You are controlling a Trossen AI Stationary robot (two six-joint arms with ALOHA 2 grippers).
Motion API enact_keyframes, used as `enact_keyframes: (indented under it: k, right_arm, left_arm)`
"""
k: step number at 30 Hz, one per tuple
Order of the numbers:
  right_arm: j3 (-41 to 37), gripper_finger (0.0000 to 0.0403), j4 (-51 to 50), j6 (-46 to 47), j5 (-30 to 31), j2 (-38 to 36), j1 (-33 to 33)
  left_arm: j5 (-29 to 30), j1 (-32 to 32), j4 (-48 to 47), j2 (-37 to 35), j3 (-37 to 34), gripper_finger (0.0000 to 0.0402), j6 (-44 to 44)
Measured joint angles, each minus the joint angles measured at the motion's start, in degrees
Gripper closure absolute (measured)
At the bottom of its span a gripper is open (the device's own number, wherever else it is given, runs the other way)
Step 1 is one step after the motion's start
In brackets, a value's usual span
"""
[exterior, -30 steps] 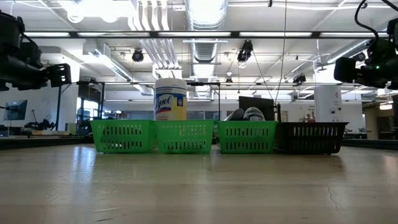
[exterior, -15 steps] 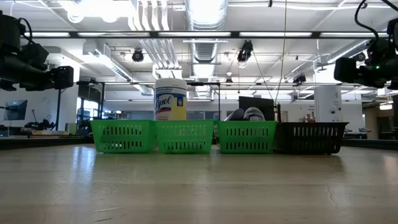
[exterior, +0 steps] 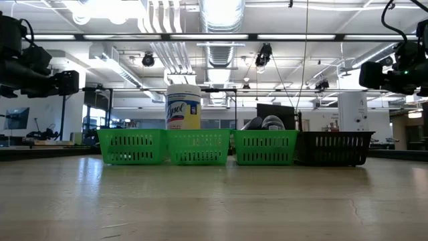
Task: Pick & Place Travel size toiletries
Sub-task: Return to Home Position
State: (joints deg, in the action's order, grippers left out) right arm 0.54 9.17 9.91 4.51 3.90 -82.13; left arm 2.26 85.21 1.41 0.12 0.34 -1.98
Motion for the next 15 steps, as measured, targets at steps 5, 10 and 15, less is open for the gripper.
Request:
enact_keyframes:
  k: [5,10,15]
  right_arm:
    - [0.0,0.0138,0.0,0.0,0.0,0.0,0.0]
    - [0.0,0.0122,0.0,0.0,0.0,0.0,0.0]
    - [0.0,0.0105,0.0,0.0,0.0,0.0,0.0]
  left_arm:
    - [0.0,0.0,0.1,0.0,0.0,0.017,0.0]
    - [0.0,0.0,0.1,0.0,0.0,0.017,0.0]
    - [0.0,0.0,0.4,0.0,0.0,0.017,0.0]
